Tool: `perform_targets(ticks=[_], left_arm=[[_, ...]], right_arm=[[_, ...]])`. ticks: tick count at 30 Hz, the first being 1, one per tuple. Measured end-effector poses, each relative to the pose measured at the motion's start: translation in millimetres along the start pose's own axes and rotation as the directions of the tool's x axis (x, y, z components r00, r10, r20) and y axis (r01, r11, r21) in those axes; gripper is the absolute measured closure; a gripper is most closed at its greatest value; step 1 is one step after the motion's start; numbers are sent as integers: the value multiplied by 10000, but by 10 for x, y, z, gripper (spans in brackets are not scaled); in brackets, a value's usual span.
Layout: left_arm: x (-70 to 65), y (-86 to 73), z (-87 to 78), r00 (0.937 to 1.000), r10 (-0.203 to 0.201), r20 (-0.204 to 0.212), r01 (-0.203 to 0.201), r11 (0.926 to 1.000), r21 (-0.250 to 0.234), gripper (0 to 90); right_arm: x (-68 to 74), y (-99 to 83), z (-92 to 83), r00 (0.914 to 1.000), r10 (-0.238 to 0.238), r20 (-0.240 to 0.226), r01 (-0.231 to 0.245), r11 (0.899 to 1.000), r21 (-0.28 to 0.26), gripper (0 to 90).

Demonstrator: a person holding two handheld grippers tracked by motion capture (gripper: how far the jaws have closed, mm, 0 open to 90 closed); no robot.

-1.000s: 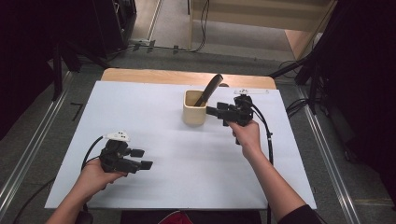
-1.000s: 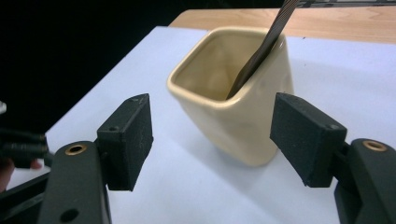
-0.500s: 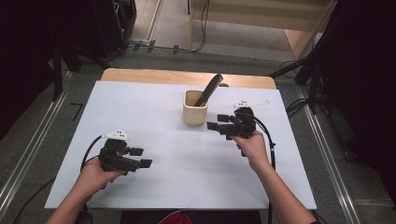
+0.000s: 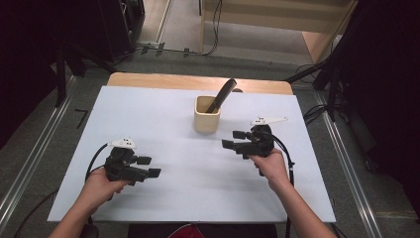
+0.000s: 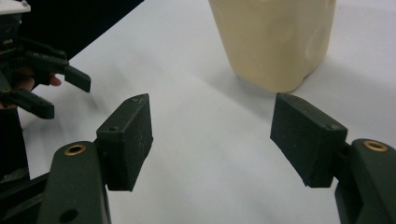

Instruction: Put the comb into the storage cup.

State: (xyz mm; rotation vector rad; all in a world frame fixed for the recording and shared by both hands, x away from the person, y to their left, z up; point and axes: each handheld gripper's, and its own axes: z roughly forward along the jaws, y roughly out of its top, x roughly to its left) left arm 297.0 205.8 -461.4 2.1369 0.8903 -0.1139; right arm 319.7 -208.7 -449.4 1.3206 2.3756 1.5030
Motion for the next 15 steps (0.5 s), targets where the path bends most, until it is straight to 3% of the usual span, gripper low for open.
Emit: perform_targets(ticks=[15], left_arm=[[13,-5,7,9998,24,-222,-22,10000,59,312]], right_arm=[[91,-234,-17,9992,-356,-169,364,9982,482,267]])
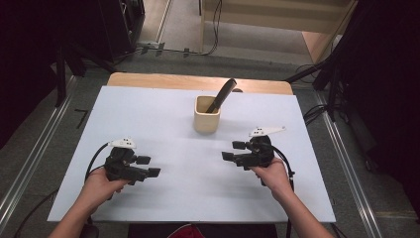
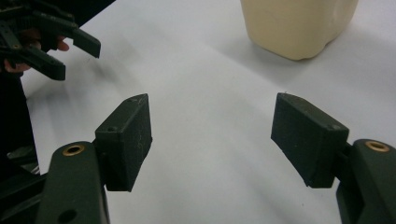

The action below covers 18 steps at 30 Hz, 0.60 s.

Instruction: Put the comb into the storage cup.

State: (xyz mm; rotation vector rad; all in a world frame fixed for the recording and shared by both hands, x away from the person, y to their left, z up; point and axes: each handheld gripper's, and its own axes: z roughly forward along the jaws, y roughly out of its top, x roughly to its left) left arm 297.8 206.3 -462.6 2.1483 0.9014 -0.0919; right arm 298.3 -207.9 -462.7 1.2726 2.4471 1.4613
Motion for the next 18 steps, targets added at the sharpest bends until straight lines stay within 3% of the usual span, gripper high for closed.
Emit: perform_targets(ticks=[18], left_arm=[[-12,-9,-12,9996,195,-180,-197,9997,-109,312]], right_arm=[[25,-228,-261,9997,104,202,-104,9999,-10,264]])
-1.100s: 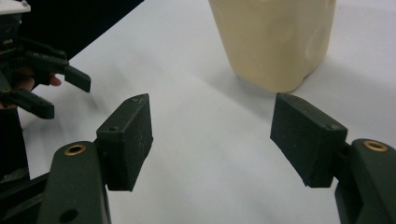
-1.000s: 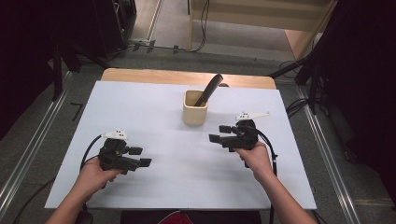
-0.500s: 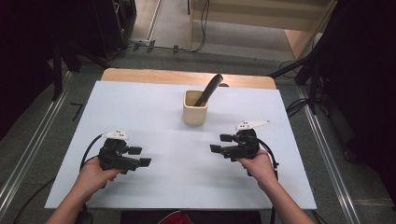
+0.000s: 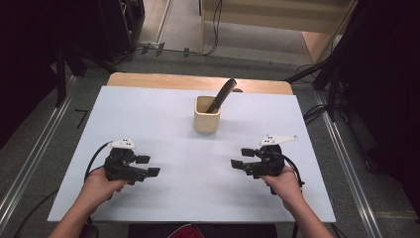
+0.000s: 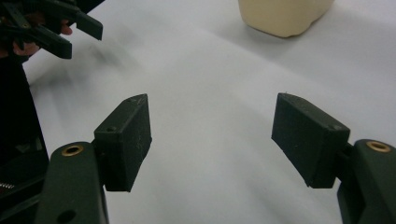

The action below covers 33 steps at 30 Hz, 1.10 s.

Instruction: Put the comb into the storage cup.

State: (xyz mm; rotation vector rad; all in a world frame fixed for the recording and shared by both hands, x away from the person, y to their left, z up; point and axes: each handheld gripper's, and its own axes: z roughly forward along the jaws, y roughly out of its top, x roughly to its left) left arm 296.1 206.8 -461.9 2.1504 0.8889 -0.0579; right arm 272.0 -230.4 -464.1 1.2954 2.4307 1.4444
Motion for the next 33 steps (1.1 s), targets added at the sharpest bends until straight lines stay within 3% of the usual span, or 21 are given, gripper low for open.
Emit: perform_targets(ticks=[33], left_arm=[[-30,-60,-50,9992,254,-316,-259,9996,-151,312]], right_arm=[[-100,-367,-302,9958,-227,886,230,9997,-22,259]])
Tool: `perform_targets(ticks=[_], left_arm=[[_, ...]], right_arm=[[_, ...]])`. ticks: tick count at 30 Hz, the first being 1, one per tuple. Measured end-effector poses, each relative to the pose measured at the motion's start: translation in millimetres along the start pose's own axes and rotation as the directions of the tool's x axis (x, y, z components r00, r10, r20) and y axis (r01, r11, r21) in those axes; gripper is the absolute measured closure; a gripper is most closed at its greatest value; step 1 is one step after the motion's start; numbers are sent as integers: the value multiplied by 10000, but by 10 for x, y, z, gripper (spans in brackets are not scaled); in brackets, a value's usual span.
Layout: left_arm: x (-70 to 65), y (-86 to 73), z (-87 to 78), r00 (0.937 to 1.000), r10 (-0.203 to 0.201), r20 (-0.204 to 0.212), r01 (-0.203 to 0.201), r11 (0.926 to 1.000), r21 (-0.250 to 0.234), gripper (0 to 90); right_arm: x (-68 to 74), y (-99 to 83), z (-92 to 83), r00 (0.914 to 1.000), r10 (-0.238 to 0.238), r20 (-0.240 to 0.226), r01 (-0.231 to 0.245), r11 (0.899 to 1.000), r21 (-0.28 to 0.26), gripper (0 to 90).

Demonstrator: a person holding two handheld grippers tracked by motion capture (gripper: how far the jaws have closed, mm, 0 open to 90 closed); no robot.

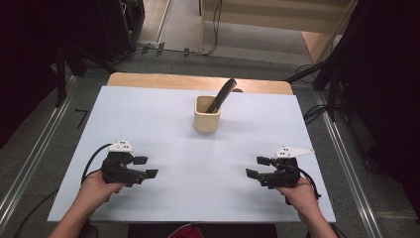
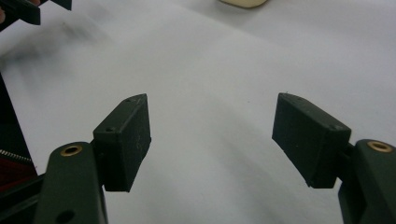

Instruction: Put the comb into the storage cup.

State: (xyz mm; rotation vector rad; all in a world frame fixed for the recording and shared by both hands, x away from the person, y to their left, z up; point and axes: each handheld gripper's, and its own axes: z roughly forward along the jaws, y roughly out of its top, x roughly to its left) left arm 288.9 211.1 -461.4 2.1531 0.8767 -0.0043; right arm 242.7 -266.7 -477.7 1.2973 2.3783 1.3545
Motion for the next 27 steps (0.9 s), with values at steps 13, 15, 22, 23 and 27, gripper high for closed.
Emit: perform_targets(ticks=[13,15,22,23,27], left_arm=[[-4,-9,16,10000,75,18,-75,9999,118,312],[-6,-10,15,9999,95,33,-95,9999,92,312],[-8,-9,11,10000,76,17,-76,9999,66,312],[-8,-10,11,10000,65,24,-66,10000,53,312],[-5,-10,8,10000,47,4,-47,10000,46,312]], right_arm=[[-29,-37,31,10000,4,58,-5,10000,87,259],[-29,-38,31,10000,3,70,-4,10000,71,259],[-26,-42,25,9999,-59,112,58,9999,93,258],[-25,-43,25,9999,-77,108,76,9999,109,259],[-21,-46,21,9999,-118,125,116,9998,168,256]])
